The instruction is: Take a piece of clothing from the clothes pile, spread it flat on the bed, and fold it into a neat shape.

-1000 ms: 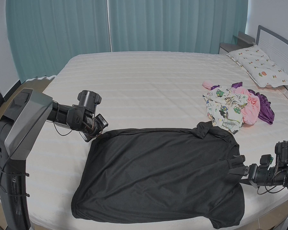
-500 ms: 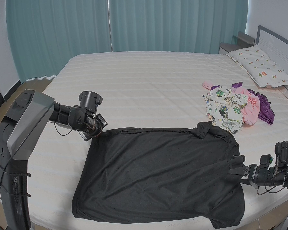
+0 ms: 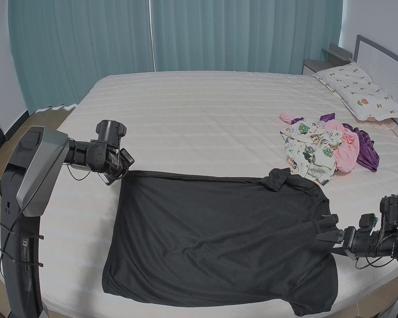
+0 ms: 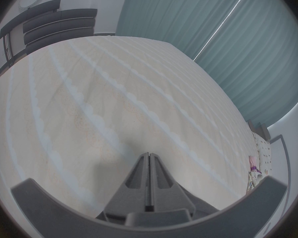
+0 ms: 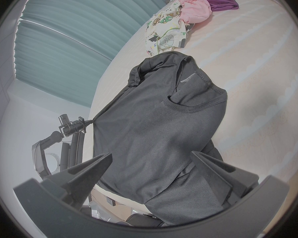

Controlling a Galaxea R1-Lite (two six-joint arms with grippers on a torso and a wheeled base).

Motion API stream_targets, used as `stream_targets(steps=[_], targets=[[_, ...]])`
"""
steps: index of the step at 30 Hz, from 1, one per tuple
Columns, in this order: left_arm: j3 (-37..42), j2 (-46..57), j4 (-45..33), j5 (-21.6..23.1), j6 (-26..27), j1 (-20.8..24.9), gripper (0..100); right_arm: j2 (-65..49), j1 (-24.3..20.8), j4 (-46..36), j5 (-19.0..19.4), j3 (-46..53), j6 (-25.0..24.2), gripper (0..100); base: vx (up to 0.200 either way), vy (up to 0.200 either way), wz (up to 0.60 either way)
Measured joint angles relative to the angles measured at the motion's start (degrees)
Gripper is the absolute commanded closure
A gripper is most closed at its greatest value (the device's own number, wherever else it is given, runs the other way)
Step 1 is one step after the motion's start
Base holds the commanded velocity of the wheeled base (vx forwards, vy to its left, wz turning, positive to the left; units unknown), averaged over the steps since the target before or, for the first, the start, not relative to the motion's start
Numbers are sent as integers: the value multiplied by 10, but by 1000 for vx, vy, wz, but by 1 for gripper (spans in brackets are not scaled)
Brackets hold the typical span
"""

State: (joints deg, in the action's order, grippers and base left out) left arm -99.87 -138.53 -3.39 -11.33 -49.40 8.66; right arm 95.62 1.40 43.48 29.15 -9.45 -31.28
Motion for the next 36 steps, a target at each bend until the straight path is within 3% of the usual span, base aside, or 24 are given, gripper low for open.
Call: stream_targets(steps=[7, 8, 17, 22, 27, 36], targets=[[-18, -23, 0, 0, -1, -9, 100, 1, 0, 0, 0, 0, 0, 0, 0, 0, 0], [-19, -24, 0, 0, -3, -10, 0, 1, 0, 0, 0, 0, 0, 0, 0, 0, 0], [-26, -21, -6, 5, -16, -17, 0, -1, 0, 0, 0, 0, 0, 0, 0, 0, 0], [8, 17, -24, 39, -32, -27, 0, -1, 0, 0, 0, 0, 0, 0, 0, 0, 0], [99, 80, -29, 92, -43, -32, 0, -1, 0, 0, 0, 0, 0, 0, 0, 0, 0], [317, 201, 16, 151, -66, -34, 0, -1, 0, 0, 0, 0, 0, 0, -200, 0, 0]])
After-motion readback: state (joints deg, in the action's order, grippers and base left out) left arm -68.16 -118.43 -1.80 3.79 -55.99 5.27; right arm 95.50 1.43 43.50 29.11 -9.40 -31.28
